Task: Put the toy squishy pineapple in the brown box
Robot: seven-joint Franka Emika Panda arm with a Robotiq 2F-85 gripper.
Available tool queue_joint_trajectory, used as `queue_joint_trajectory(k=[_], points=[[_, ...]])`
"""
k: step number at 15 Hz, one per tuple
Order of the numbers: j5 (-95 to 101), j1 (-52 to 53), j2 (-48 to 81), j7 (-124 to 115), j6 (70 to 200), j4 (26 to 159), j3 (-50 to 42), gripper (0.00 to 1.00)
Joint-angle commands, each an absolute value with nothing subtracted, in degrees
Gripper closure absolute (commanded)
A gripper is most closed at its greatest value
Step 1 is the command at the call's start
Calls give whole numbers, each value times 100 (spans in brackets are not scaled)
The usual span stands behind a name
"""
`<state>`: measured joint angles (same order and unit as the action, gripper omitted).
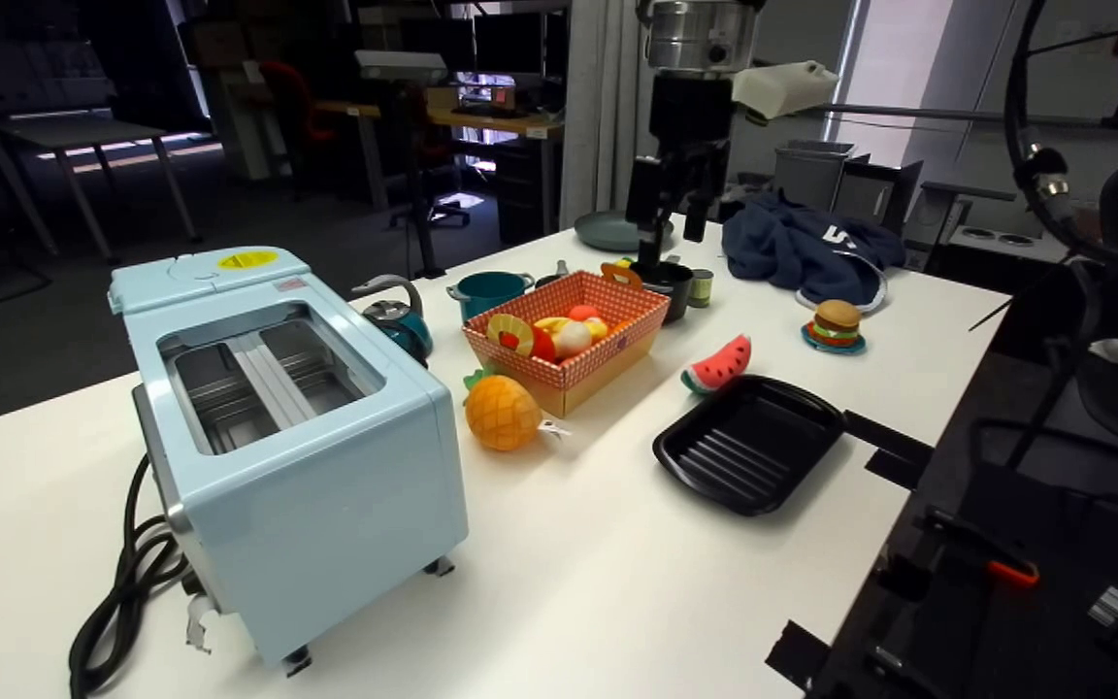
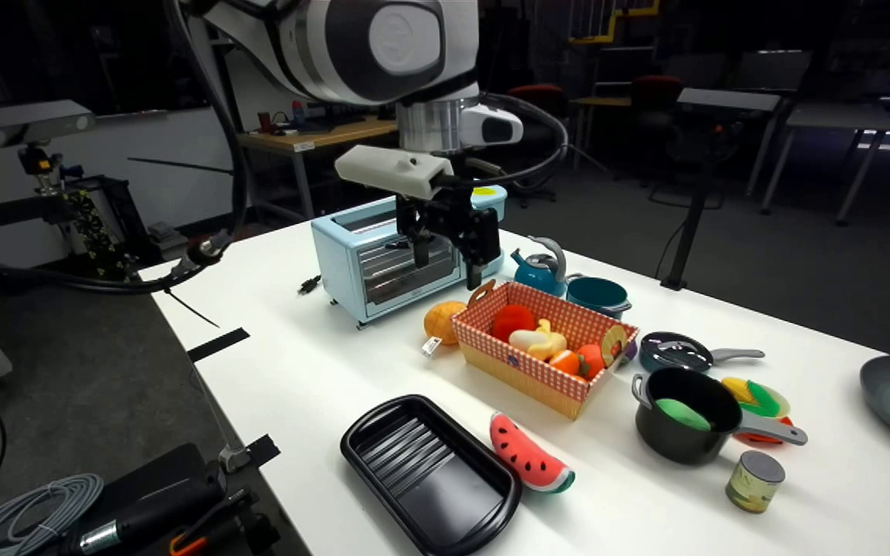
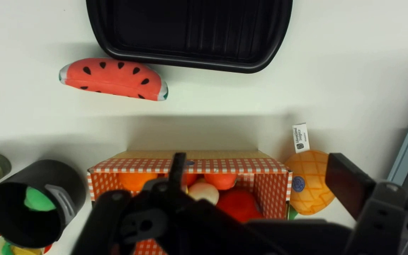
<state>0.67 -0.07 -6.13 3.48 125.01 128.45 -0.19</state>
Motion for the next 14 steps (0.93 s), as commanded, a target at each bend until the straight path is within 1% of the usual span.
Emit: queue_joint_trajectory(k=[1, 9, 14], points=[[68, 3, -537, 343, 12485, 12795, -4, 0], [67, -1, -527, 345, 12485, 12796, -12, 0], [106, 82, -64, -331, 13065, 12487, 141, 0]])
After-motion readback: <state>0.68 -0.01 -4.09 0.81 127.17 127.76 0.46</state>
